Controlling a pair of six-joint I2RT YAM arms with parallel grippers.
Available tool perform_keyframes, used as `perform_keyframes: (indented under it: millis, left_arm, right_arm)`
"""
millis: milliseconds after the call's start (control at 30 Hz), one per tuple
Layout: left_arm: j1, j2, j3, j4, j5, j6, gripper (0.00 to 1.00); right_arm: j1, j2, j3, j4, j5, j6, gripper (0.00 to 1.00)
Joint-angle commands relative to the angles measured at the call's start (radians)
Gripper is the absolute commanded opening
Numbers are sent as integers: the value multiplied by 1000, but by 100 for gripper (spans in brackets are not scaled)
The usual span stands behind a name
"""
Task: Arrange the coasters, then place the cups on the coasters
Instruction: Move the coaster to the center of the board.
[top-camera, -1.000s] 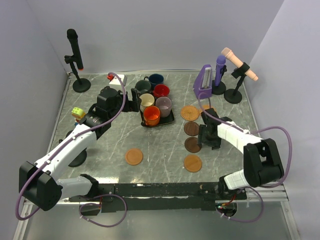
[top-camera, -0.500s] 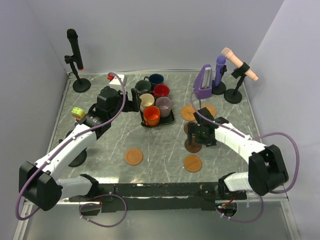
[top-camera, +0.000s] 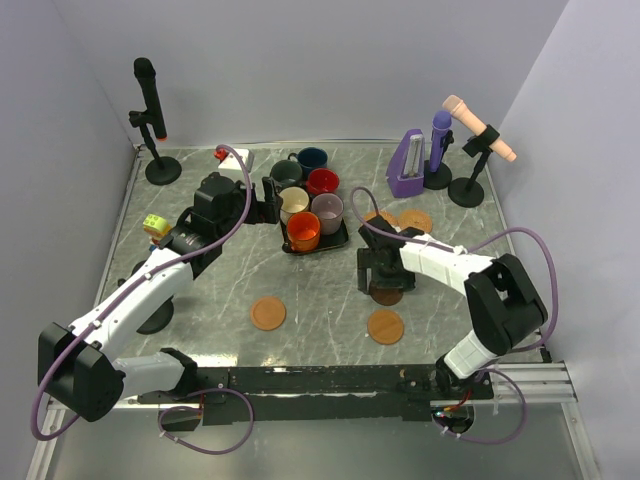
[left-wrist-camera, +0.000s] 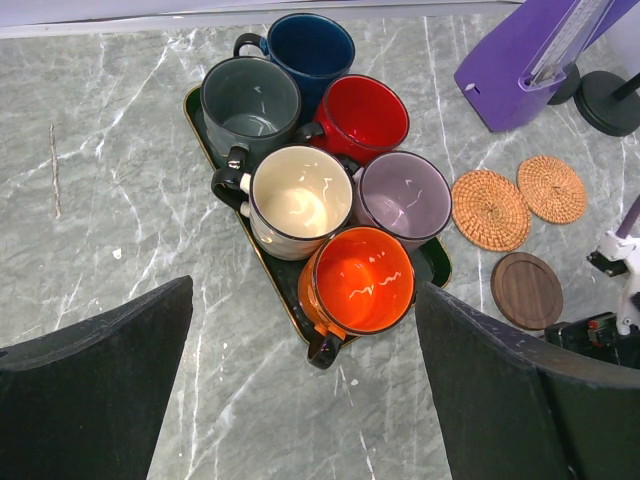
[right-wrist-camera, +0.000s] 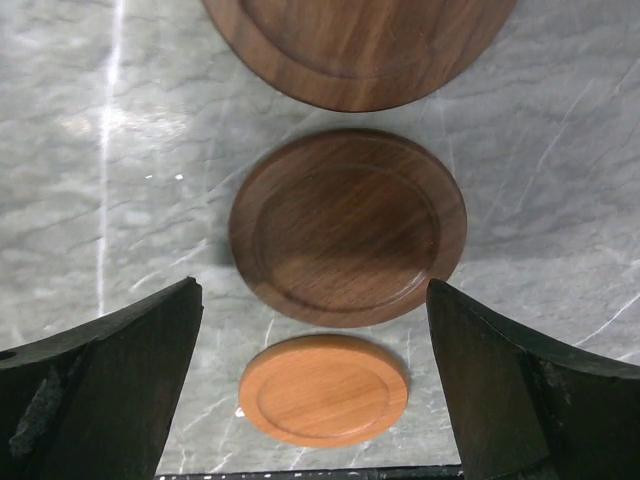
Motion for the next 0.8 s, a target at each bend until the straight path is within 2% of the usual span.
perform_keyframes:
  millis: [0, 200, 467, 767]
  left_arm:
    - [-1, -20, 11, 23, -14, 7, 97]
    - [-3, -24, 12, 23, -7, 6, 97]
    - [-3, -29, 11, 23, -10, 7, 97]
    - [-3, -24, 9, 24, -7, 3, 97]
  right_arm:
    - [3, 27, 17, -18, 49, 33, 99]
    - [-31, 16, -26, -19, 64, 24, 95]
    - [-144, -57, -75, -22, 64, -30, 83]
    - [-298, -111, -82, 36, 44, -153, 82]
